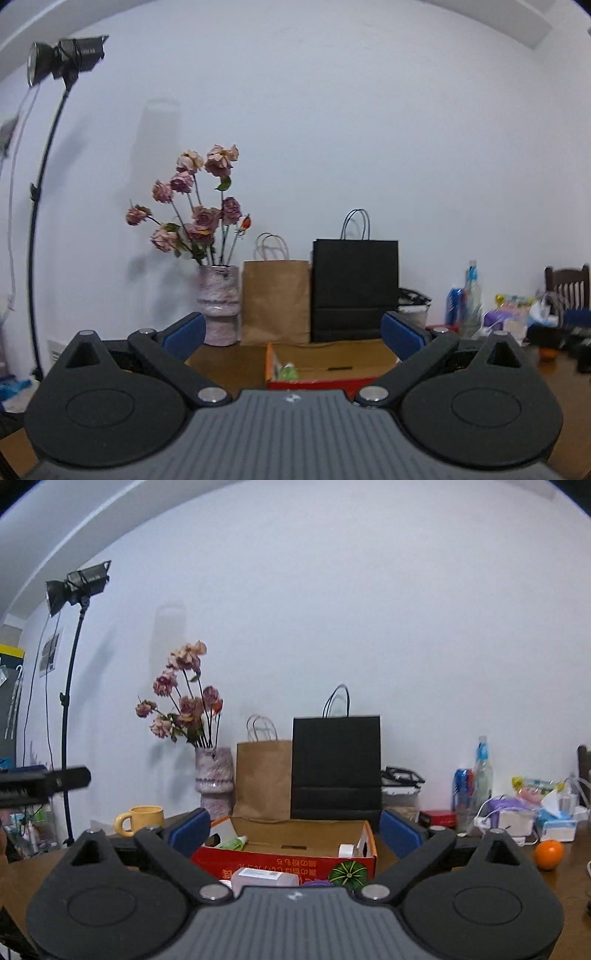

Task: Organize rigid objects
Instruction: 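Lift both tools out of the box and back toward the table, then grasp the red-and-white lint roller by its head with the left tool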

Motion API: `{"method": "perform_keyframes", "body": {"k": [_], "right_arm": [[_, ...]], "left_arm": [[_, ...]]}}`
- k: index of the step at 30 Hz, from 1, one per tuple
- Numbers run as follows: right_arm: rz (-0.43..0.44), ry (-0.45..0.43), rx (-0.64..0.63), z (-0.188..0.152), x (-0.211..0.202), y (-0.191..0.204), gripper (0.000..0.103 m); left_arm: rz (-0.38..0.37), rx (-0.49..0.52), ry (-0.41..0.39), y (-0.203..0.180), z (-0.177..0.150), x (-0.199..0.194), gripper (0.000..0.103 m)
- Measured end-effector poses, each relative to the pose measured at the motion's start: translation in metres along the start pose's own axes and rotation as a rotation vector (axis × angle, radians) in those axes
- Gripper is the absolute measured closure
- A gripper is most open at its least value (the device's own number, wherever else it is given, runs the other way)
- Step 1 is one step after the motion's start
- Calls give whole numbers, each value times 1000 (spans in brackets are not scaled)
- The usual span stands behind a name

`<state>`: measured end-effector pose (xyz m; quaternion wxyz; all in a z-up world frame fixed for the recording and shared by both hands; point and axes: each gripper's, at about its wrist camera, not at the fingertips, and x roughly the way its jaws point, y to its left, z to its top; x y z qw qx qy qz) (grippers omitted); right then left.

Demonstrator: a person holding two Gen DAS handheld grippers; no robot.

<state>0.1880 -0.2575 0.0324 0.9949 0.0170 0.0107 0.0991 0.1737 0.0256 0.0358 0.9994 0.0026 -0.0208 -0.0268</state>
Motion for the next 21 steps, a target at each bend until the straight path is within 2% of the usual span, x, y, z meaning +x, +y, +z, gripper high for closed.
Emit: {"method": "perform_keyframes", "body": {"k": [5,9,12,16,19,21], "right_arm": [[-8,-3,-56,-6,-9,17,2],[-10,6,-77,-8,-16,28,2],[-23,20,-48,-15,-32,34,2],[-15,52,-42,-34,-71,42,1],[1,93,-13,-48,-98,46,1],[27,115,-4,-55,-102,47,1]], "left_arm": [[3,-29,37,4,-8,-5,0],[35,-8,45,3,-9,-15,0],[25,22,36,5,-17,-36,0],[34,31,76,13,-32,-76,0],[-24,10,132,17,-42,-102,0],[-63,18,151,19,-45,-103,0]]}}
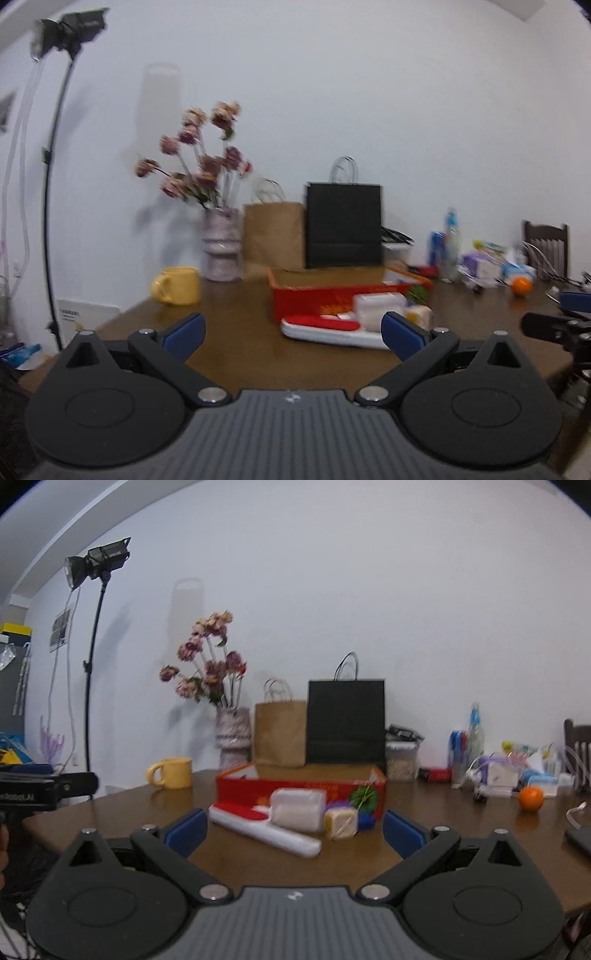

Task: Organize rigid objects
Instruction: 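Grasp the red-and-white lint roller by its head with the left tool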

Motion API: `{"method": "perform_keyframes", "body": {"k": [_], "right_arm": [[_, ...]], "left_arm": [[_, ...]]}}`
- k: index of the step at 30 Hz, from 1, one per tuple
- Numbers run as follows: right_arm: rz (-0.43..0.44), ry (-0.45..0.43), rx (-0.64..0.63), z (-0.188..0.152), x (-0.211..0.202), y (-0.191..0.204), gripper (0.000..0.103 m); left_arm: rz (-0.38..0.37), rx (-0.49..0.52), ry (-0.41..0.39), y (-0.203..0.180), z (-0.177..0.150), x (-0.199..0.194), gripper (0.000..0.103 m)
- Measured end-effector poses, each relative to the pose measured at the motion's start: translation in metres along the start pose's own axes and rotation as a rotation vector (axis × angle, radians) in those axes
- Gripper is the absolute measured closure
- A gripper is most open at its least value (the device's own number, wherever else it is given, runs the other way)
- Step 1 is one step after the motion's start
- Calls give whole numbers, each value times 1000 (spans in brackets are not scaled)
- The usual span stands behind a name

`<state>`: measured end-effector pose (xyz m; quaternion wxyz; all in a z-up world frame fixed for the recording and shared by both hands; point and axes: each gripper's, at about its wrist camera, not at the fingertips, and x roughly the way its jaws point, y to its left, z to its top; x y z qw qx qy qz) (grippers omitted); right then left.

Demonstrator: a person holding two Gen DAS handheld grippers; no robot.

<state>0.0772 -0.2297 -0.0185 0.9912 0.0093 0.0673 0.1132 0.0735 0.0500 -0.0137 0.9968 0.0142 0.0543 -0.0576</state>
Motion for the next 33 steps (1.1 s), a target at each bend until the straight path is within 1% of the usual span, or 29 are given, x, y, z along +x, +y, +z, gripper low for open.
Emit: {"method": "perform_keyframes", "body": {"k": [1,3,5,7,9,11,13,14,15,16,17,18,20,22,23,25,27,28,29,30,31,32,33], "right_arm": [[7,12,-8,-2,3,1,2],[-19,38,-10,-3,12,3,3],[-16,34,24,-3,16,0,3],[-14,55,57,-3,26,-6,4],[-38,95,79,-5,40,-13,9],[-64,144,111,-5,57,-22,13],[-84,196,159,-5,76,-33,19],[-90,217,179,-5,85,-38,27],[-90,243,196,-4,95,-43,37],[-87,269,209,-3,107,-46,43],[-84,296,220,-3,119,-49,54],[-83,324,230,-2,132,-52,60],[-77,357,258,-2,155,-57,63],[-70,371,273,-1,176,-60,66],[-65,381,277,0,186,-61,66],[-57,408,272,0,205,-58,68],[-53,452,257,-1,222,-54,76],[-52,469,251,-4,228,-52,77],[-54,482,244,-7,233,-51,78],[-54,470,249,-8,234,-51,79],[-54,470,253,-8,236,-52,79],[-57,470,255,-8,237,-53,79],[-63,468,257,-8,239,-55,79]], "left_arm": [[4,6,-4,0,-1,3,0],[36,-1,9,1,0,15,0],[29,-37,17,5,-1,25,0],[24,-74,37,12,-2,39,0],[23,-86,53,17,-3,58,0],[5,-73,90,19,-3,85,0],[-2,-42,134,19,0,113,0],[-6,-20,165,18,2,127,0],[-8,1,201,18,4,143,0],[-18,12,235,17,6,160,0],[-35,16,261,18,8,172,0],[-51,16,292,20,10,189,0],[-78,8,340,22,14,220,0],[-141,-1,378,24,19,248,0],[-153,-7,390,25,20,262,1],[-145,-2,419,25,19,291,8],[-135,-10,458,25,15,316,20],[-137,-27,483,28,12,328,23],[-144,-52,486,30,8,335,25],[-163,-81,471,33,5,338,30],[-188,-111,457,36,2,338,34],[-206,-143,450,40,-1,337,41],[-219,-182,451,44,-3,335,44]]}}
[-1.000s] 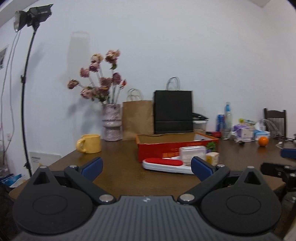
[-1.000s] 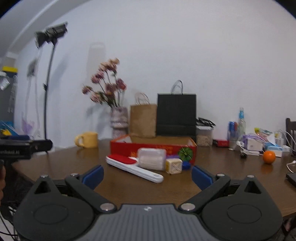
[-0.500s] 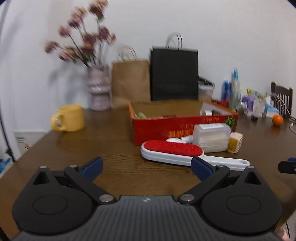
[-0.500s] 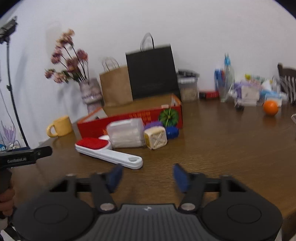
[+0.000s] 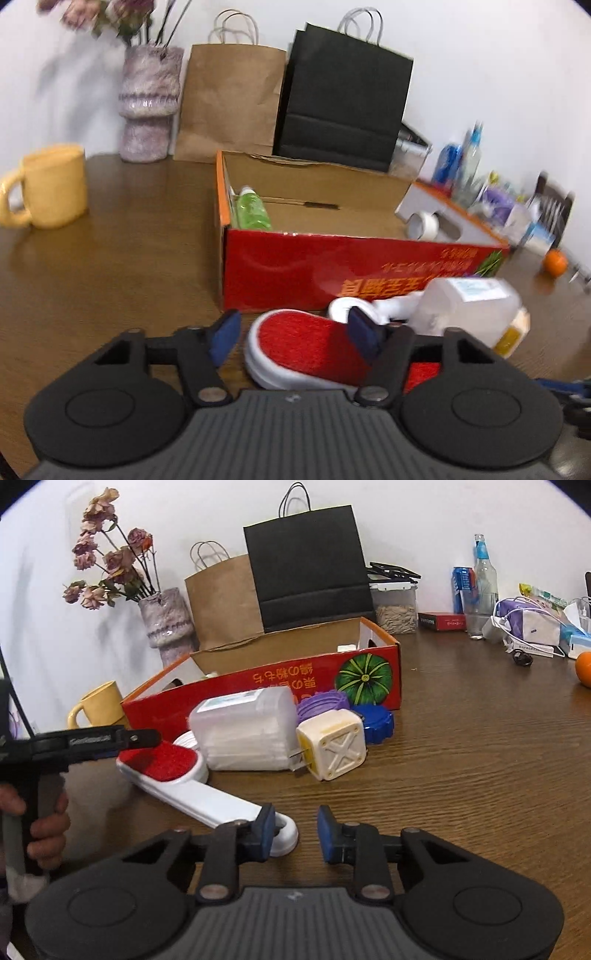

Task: Organize rigid objects
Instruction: 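Grasp the red-and-white lint roller by its head with the left tool, then lower the lint roller into the cardboard box and open the left tool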

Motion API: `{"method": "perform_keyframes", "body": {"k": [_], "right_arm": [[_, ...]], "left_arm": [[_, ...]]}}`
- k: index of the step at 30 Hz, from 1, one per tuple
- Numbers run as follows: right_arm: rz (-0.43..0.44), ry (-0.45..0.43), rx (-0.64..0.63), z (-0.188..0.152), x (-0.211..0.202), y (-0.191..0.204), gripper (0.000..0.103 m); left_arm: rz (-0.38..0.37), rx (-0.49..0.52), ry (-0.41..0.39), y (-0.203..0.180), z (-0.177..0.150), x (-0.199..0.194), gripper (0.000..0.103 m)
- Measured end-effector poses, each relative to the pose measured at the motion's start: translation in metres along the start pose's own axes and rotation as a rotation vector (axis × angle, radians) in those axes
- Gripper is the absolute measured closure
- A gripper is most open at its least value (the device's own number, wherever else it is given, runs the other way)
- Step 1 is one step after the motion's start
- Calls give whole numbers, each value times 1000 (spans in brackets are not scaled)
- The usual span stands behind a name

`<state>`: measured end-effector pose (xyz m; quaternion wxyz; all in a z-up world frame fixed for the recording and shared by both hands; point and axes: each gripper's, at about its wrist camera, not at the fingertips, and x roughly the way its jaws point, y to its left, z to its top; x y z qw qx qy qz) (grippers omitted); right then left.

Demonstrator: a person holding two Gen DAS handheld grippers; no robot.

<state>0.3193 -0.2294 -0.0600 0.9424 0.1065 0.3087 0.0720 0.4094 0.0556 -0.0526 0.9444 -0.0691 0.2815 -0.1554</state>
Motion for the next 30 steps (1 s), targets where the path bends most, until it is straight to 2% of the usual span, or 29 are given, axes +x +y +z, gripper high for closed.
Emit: {"method": "perform_keyframes", "body": {"k": [2,8,9,11,15,21,24,30], "right_arm": [[-7,-1,11,2,3,-4,79],[-72,-16,20,13,15,-12,81],[-68,-13,24,14,15,-11,87],[-40,-8,29,15,17,-12,92],[-34,-5,32,16,17,-11,92],[-10,-17,66,12,9,-17,92],[-12,-79,61,3,-14,-15,92],[4,-341,-51,-10,-89,0,92]], "left_arm": [[0,-37,0,4,-4,-7,46],[-3,-60,-7,-2,-27,-42,49],[3,-65,-8,-3,-30,-48,50],[18,-71,-15,-7,-36,-57,51],[44,-89,-39,-12,-41,-65,54],[88,-58,-96,-30,-48,-83,55],[108,-19,-181,-46,-56,-108,55],[129,-13,-409,-79,-68,-175,55]]}}
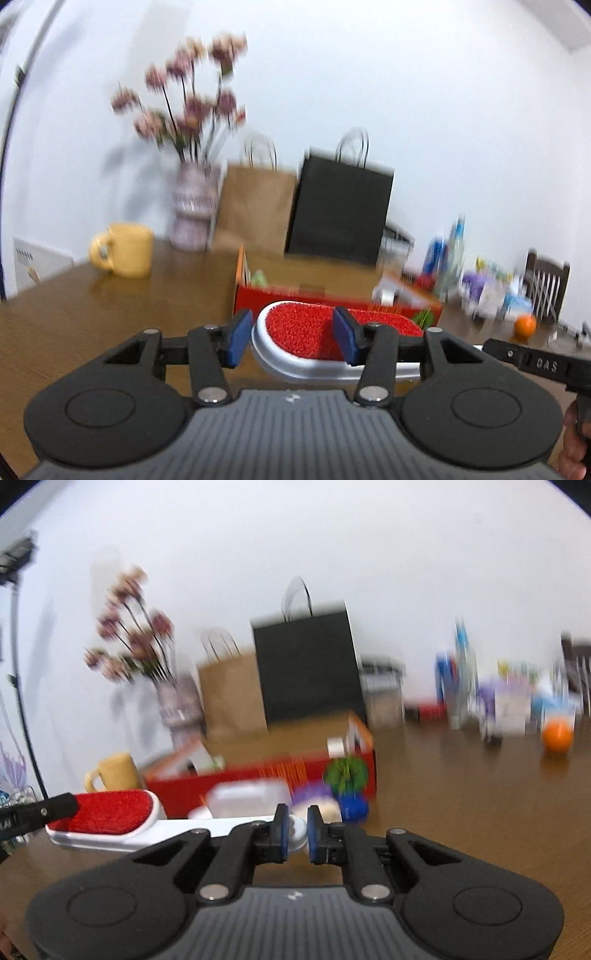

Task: Organize rigid objects
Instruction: 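Lower the lint roller into the cardboard box and open the left tool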

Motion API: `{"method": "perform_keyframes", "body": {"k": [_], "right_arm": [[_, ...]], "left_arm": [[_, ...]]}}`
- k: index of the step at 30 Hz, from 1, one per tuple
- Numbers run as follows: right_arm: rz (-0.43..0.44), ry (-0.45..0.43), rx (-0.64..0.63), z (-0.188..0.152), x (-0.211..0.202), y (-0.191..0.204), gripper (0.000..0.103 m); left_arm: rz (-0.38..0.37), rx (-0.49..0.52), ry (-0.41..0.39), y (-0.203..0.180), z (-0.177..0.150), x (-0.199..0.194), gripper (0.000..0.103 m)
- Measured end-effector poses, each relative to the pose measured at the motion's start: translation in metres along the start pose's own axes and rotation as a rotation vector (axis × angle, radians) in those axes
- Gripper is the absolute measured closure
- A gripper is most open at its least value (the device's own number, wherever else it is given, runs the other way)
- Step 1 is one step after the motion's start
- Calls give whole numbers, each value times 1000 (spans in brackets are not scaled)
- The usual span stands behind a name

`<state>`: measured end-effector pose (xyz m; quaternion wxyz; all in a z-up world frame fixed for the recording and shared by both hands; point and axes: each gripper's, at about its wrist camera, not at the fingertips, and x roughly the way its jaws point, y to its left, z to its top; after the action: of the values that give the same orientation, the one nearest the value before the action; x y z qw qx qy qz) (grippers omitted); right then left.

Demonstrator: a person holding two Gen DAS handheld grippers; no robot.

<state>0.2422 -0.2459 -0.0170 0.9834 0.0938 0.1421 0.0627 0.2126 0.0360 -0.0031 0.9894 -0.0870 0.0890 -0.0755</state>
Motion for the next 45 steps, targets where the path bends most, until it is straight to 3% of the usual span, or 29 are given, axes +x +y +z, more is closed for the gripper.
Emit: {"method": "perform_keyframes", "body": {"k": [3,8,9,12,16,22,28,36,39,45], "right_arm": [[18,-109,-10,4,-35,3,92],[34,-219,-8,4,-84,3,93],[32,-223,-8,5,-90,2,93],[2,-230,-1,5,-94,-1,93],[22,-237,52,7,-93,-13,93],[-3,-229,60,12,-75,-19,93],[-2,-208,69,37,-29,-23,93],[0,-152,86,98,84,-37,93],[7,-91,112,110,133,-47,93],[-3,144,165,101,221,-60,93]], "left_arm": [[6,3,-86,-14,2,-34,55],[42,37,-119,-35,1,-74,60],[40,43,-127,-37,0,-78,60],[-34,-113,-90,-26,7,-78,64],[-12,-48,-113,-35,11,-72,67],[-28,-82,-96,-35,12,-49,67],[-7,-64,-105,-36,35,2,67],[-6,-73,-61,-29,81,122,67],[1,-101,-5,-18,83,169,67],[51,-95,113,-4,70,232,66]]}}
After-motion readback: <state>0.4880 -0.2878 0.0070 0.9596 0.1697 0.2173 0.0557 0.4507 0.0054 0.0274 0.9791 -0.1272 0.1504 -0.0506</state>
